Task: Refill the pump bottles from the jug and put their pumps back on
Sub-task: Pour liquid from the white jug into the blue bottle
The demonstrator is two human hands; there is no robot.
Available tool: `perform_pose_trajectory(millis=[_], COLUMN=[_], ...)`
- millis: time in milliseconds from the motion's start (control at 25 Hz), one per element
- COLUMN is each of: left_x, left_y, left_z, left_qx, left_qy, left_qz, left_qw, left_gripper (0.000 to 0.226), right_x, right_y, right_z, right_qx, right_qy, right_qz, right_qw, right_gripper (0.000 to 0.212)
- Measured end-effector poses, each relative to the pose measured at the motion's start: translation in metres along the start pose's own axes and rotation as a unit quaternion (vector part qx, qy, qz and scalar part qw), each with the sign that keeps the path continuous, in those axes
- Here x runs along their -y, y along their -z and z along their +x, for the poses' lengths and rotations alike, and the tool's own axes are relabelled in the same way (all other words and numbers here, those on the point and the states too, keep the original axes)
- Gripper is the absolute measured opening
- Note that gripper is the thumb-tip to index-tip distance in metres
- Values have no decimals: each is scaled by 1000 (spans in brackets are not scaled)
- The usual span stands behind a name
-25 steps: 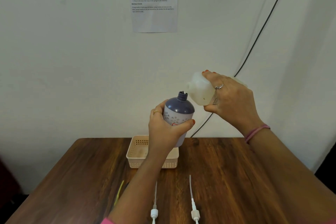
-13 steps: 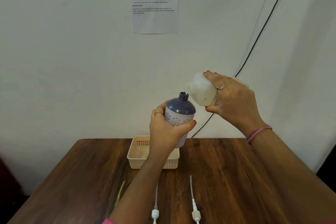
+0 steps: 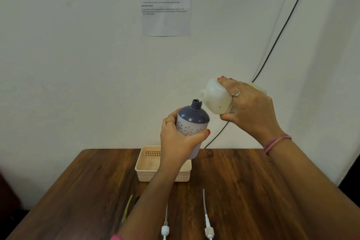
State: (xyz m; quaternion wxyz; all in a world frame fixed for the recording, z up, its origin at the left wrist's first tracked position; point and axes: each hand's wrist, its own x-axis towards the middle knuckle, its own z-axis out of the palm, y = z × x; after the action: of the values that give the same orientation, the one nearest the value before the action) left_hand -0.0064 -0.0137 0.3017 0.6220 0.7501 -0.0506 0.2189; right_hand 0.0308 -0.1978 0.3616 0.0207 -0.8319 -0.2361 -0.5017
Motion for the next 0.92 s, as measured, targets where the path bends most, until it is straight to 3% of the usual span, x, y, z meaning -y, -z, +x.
perform_pose_trajectory(millis=[920], left_x=[0], left_y=[-2], left_z=[1], left_qx=[-5], left_qy=[-1], left_qz=[10], left_qw=[1000], left_gripper=[76], right_x=[-4], right_y=[-3], right_z=[1], right_qx=[8], right_qy=[9], right_qz=[3], right_qw=[1000], right_gripper=[83])
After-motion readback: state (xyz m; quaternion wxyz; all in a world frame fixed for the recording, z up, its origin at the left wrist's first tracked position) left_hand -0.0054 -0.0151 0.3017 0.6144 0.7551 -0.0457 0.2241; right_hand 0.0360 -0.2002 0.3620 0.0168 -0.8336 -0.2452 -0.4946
